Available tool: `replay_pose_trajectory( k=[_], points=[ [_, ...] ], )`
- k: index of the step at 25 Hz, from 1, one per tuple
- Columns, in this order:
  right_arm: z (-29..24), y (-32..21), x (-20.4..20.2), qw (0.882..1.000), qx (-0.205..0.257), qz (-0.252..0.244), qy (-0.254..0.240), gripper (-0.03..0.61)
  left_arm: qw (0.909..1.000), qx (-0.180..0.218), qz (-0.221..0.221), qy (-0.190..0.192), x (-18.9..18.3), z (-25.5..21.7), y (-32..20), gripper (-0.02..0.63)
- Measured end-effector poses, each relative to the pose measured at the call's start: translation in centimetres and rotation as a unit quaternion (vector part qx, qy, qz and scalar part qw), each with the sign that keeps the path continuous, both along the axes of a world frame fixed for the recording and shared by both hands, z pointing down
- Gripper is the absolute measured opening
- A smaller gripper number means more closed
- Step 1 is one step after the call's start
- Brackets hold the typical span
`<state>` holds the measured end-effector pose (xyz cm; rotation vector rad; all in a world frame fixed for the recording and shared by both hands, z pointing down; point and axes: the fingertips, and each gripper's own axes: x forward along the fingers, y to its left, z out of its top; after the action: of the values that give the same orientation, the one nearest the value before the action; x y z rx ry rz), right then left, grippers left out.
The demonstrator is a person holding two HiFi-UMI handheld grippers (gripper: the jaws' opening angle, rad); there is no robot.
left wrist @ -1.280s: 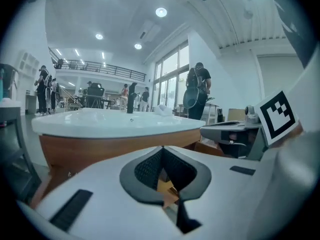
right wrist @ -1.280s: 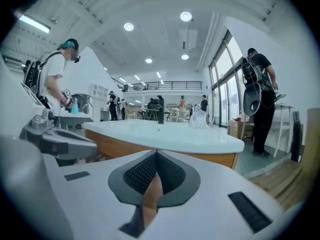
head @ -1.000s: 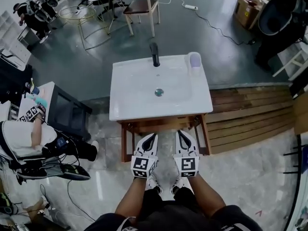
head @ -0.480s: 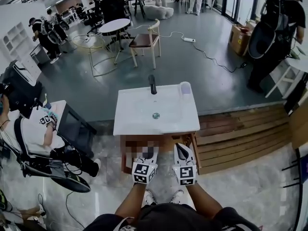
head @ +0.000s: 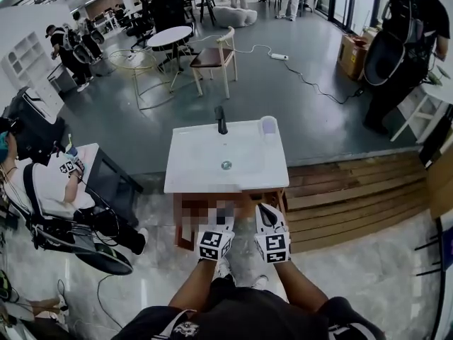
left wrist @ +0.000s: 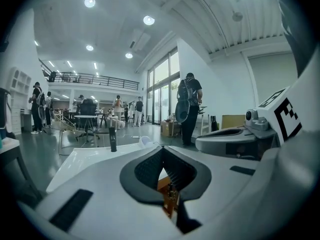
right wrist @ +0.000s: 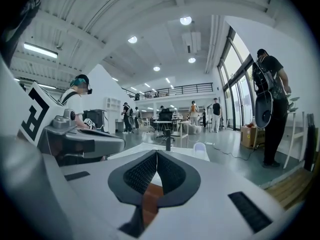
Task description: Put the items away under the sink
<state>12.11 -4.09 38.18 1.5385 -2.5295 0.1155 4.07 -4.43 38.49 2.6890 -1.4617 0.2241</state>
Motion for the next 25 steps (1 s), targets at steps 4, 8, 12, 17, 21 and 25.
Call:
replay_pose_trajectory(
  k=[4, 8, 12, 17, 21, 25],
  points=[
    [0.3, -2.2, -0.5, 1.0, 0.0, -0.006, 0.005, 0.024, 1.0, 0.005, 0.006, 0.001, 0.1, 0.1, -2.0, 0.006],
    [0.4, -5.4, -1.4, 1.0, -0.005, -0.002, 0.02, 0.023, 0.9999, 0.007, 0.011, 0.011, -0.6, -0.2, -5.4, 0.006],
    [0.0, -9.3, -2.2, 0.999, -0.009, 0.006, 0.038, 0.023, 0.9995, 0.019, 0.022, 0.013, -1.5, -1.2, -9.7, 0.006],
    [0.6, -14.0, -2.7, 0.998, -0.009, 0.034, 0.049, 0.025, 0.9987, 0.026, 0.043, 0.007, -2.8, -1.4, -14.4, 0.006],
    [0.1, -16.2, -3.7, 0.997, -0.006, 0.04, 0.064, 0.025, 0.9982, 0.023, 0.054, 0.01, -3.8, -1.4, -16.7, 0.006],
    [0.3, -18.4, -3.2, 0.995, -0.006, 0.06, 0.074, 0.024, 0.9979, 0.023, 0.058, 0.017, -4.3, -1.8, -19.0, 0.006]
  ],
)
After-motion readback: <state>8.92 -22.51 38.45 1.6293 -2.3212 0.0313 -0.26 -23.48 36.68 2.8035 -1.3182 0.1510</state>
